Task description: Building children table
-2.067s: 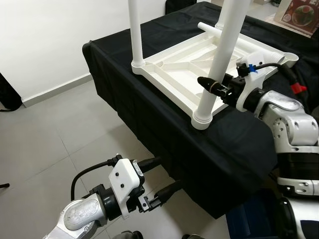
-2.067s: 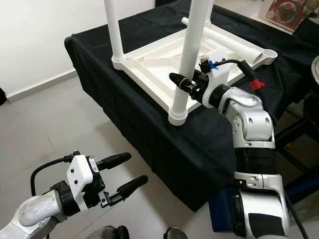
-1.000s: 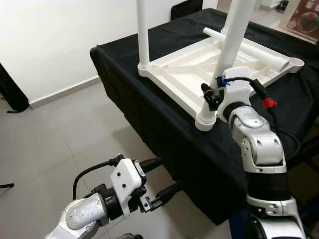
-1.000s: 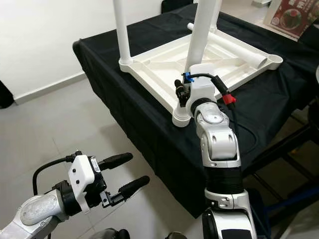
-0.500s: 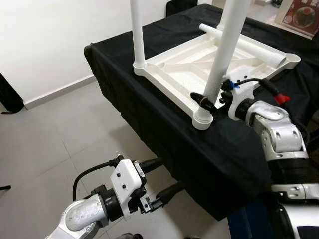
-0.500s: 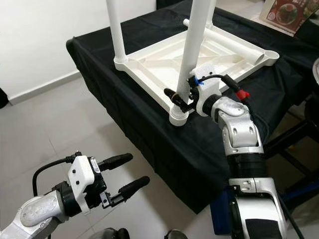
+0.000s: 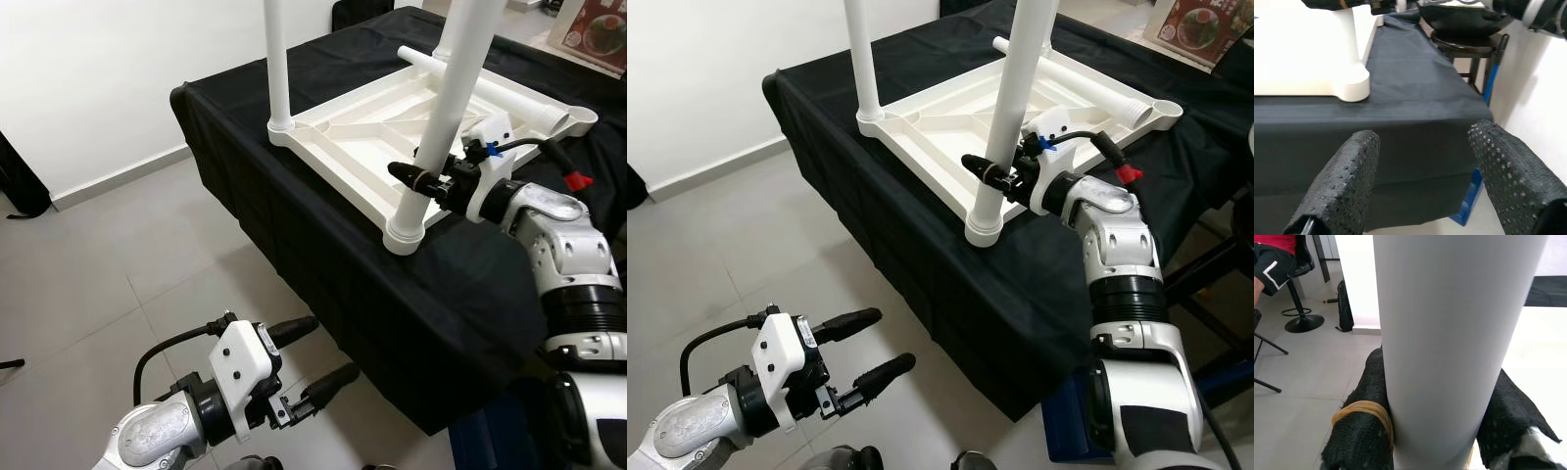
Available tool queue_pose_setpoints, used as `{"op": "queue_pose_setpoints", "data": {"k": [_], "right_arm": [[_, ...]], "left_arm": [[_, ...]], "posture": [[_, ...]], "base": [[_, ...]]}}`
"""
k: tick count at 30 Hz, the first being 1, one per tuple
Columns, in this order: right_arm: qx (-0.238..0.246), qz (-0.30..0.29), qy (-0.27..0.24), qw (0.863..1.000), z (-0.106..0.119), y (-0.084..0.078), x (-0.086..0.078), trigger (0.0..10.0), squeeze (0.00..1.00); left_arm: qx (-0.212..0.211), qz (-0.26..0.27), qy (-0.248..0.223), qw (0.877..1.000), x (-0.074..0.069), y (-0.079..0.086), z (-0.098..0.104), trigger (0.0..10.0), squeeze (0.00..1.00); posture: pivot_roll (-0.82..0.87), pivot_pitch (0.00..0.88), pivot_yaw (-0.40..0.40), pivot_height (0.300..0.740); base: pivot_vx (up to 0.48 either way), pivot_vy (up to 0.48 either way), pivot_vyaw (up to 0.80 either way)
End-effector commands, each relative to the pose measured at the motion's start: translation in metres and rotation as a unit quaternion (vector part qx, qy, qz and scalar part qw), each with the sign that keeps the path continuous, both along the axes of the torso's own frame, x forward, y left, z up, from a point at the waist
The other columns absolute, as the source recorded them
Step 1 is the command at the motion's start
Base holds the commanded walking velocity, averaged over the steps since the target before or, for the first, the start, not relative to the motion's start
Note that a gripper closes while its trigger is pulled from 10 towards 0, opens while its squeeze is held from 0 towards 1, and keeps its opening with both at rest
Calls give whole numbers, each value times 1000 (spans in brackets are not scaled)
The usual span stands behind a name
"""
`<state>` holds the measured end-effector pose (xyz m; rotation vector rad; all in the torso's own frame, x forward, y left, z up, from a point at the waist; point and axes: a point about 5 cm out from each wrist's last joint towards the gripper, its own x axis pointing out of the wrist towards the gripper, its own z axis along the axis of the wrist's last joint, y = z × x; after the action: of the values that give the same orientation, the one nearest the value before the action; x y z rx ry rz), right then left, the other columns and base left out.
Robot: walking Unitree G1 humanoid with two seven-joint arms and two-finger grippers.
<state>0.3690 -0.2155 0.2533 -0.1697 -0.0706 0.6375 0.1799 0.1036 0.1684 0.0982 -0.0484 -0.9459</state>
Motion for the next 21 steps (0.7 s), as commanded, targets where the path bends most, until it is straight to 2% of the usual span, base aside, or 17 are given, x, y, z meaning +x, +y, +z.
{"op": "queue_pose_setpoints", "data": {"k": [1,2,3,4,5,6,7,8,9,10,11,12,14,15,17,21], "right_arm": [[-14,-27,-10,999,2,-7,1,0,0],[-14,-27,-10,999,2,-7,1,0,0],[-19,-52,-9,998,0,-8,2,0,0],[-19,-52,-9,998,0,-8,2,0,0],[-28,-88,-10,996,-3,-7,3,0,0],[-28,-88,-10,996,-3,-7,3,0,0],[-40,-150,-13,988,-8,-5,3,0,0],[-51,-234,-13,971,-15,-3,1,0,0],[-51,-234,-13,971,-15,-3,1,0,0],[-58,-290,-13,955,-19,-3,-2,0,0],[-35,-333,-10,942,-23,0,-6,0,0],[-35,-333,-10,942,-23,0,-6,0,0],[-4,-352,-3,936,-33,19,-13,0,0],[-4,-352,-3,936,-33,19,-13,0,0],[0,-353,-6,936,-36,31,-16,0,0],[-1,-353,-6,936,-35,33,-17,0,0]], "left_arm": [[6,11,-2,1000,1,2,-1,10000,0],[6,11,-2,1000,1,2,-1,10000,0],[7,19,-6,1000,2,4,0,10000,0],[7,19,-6,1000,2,4,0,10000,0],[8,27,-10,1000,4,5,0,10000,0],[8,27,-10,1000,4,5,0,10000,0],[9,41,-15,999,7,7,1,10000,0],[11,55,-21,998,9,10,1,10000,0],[11,55,-21,998,9,10,1,10000,0],[13,63,-25,998,11,12,2,10000,0],[15,76,-29,997,13,15,2,10000,0],[15,76,-29,997,13,15,2,10000,0],[18,97,-38,994,18,18,2,10000,0],[18,97,-38,994,18,18,2,10000,0],[19,109,-42,993,20,21,3,10000,0],[21,115,-42,992,21,22,3,10000,0]], "posture": [[35,202,-13,740],[35,202,-13,740],[33,198,-20,740],[33,198,-20,740],[33,195,-23,740],[33,195,-23,740],[31,190,-28,740],[27,187,-29,740],[27,187,-29,740],[25,184,-30,740],[25,181,-30,740],[25,181,-30,740],[28,176,-30,740],[28,176,-30,740],[26,177,-29,740],[25,179,-29,740]], "base": [[0,0,0],[0,0,0],[0,0,0],[0,0,0],[0,0,0],[0,0,0],[0,0,0],[0,0,0],[0,0,0],[0,0,0],[0,0,0],[0,0,0],[0,0,0],[0,0,0],[0,0,0],[0,0,0]]}}
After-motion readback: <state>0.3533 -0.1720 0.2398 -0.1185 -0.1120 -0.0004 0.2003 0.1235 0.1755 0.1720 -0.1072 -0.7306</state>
